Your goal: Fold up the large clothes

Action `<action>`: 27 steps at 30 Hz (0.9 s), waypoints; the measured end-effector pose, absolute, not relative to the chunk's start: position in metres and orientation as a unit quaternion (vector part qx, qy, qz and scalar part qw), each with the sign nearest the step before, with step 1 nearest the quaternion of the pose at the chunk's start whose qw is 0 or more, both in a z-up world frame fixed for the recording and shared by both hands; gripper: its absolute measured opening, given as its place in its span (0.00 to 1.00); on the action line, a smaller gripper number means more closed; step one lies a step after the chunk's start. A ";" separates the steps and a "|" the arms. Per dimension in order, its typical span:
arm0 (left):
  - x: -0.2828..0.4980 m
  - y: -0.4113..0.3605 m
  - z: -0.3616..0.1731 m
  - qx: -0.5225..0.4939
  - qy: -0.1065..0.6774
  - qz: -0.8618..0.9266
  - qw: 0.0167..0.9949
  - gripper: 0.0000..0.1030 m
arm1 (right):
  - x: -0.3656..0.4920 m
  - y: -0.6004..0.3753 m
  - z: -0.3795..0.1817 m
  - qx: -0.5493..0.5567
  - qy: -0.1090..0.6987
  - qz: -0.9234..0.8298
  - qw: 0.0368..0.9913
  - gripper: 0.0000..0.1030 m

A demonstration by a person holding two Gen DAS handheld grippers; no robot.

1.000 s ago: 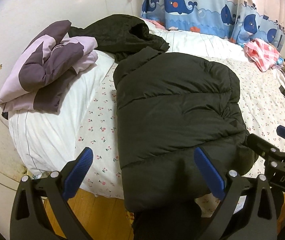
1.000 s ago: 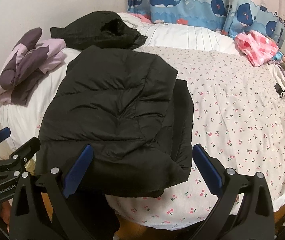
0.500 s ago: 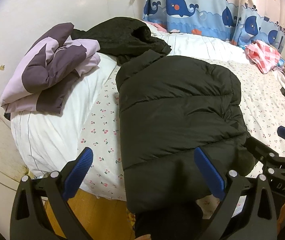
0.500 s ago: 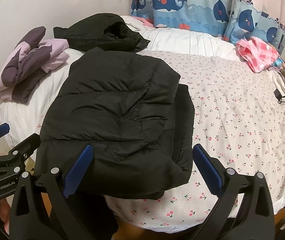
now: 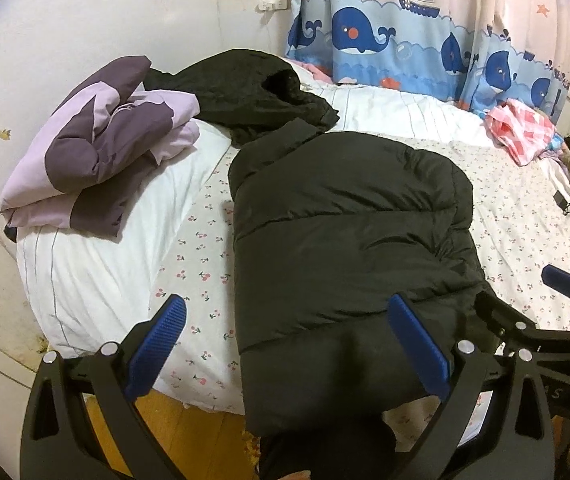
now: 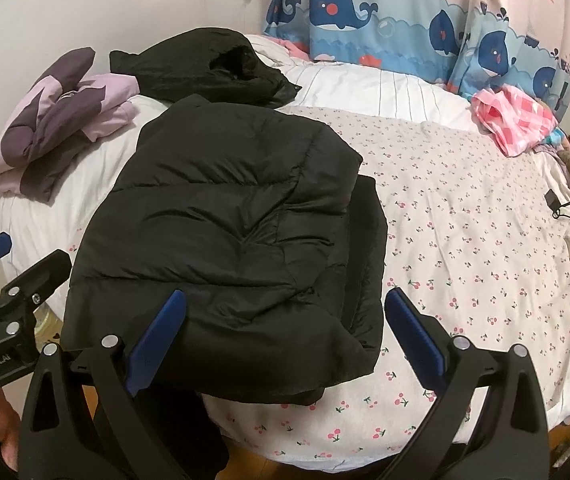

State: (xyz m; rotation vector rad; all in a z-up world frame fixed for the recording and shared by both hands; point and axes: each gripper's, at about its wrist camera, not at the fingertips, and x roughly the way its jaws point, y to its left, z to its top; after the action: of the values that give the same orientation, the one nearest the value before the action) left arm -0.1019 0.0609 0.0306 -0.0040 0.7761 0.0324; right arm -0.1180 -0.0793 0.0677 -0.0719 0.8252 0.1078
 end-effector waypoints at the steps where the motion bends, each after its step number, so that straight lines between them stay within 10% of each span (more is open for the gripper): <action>1: -0.102 0.060 0.031 0.001 0.378 0.013 0.926 0.94 | -0.117 -0.080 0.068 -0.035 0.400 0.051 0.915 0.93; 27: -0.103 0.050 0.029 0.016 0.326 0.004 0.945 0.94 | -0.127 -0.085 0.083 -0.062 0.337 0.016 0.939 0.93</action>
State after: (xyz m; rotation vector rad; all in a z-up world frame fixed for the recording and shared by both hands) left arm -0.1027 0.0503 0.0292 0.0329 0.6648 0.0083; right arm -0.1267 -0.0852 0.0828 -0.1258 0.6889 0.0318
